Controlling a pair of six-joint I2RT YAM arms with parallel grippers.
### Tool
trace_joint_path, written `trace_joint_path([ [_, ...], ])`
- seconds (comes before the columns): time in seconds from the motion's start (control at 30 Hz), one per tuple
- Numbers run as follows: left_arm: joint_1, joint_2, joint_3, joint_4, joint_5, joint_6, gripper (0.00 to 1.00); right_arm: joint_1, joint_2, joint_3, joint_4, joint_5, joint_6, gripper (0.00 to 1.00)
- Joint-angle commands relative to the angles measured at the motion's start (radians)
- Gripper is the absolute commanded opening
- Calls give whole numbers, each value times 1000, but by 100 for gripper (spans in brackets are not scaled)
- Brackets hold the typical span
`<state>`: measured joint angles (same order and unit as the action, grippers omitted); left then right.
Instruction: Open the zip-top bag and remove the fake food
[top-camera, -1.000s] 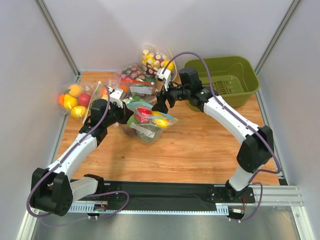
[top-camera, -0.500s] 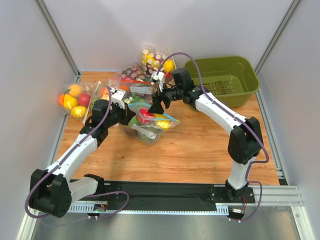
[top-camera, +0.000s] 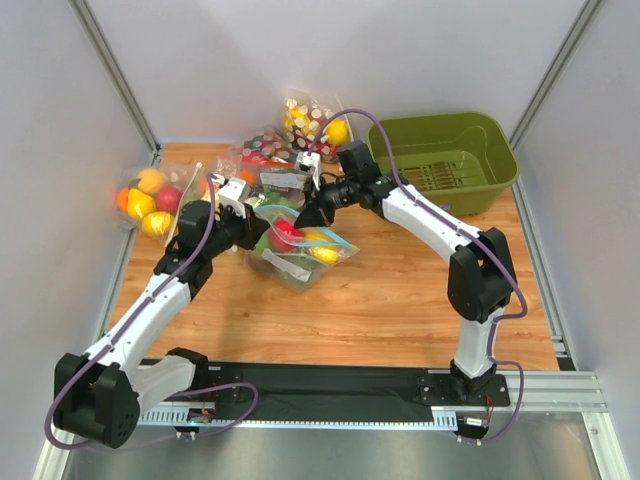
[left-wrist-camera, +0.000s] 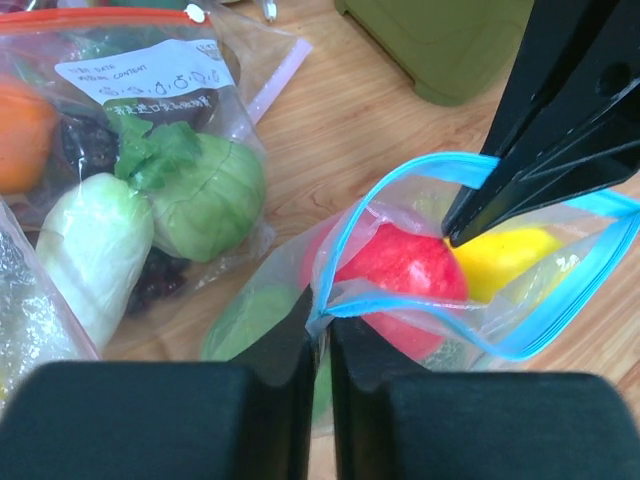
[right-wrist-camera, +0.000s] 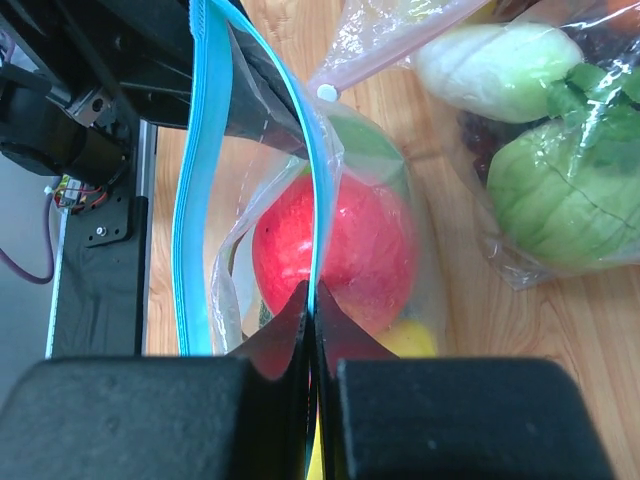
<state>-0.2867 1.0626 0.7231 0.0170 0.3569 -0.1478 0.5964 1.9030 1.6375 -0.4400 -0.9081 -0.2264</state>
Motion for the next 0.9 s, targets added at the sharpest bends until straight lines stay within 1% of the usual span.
trace_joint_path([
  [0.0, -5, -61, 32, 8, -6, -15, 17, 5, -16, 44, 18, -22, 41, 0],
  [0.03, -5, -70, 30, 3, -7, -19, 27, 6, -27, 44, 36, -3, 59, 0],
  [0.1, -5, -101, 32, -14, -13, -42, 38, 6, -41, 47, 44, 52, 102, 0],
  [0.2, -6, -144, 38, -99, -30, -76, 43, 9, -73, 41, 63, 138, 139, 0],
  [0.33, -6, -214, 52, -233, -75, -139, 47, 16, -116, 16, 93, 193, 151, 0],
  [0.43, -8, -259, 33, -247, -29, -211, 48, 26, -125, 5, 95, 225, 156, 0],
  [0.47, -6, -265, 21, -189, 32, -290, 49, 35, -125, 4, 93, 233, 154, 0],
  [0.53, -8, -273, -28, -105, 92, -382, 50, 45, -122, 8, 89, 250, 147, 0],
  [0.57, -12, -271, -43, -57, 115, -463, 50, 51, -121, 8, 86, 256, 145, 0],
  [0.6, -15, -263, -66, 25, 144, -496, 51, 52, -119, 10, 83, 264, 144, 0],
  [0.7, -43, -233, -54, 37, 146, -526, 52, 62, -124, 7, 75, 291, 142, 0],
  [0.8, -69, -210, -27, -18, 129, -524, 52, 66, -128, 8, 67, 334, 151, 0],
  [0.87, -88, -207, -22, -77, 87, -523, 52, 68, -133, 8, 63, 351, 156, 0],
])
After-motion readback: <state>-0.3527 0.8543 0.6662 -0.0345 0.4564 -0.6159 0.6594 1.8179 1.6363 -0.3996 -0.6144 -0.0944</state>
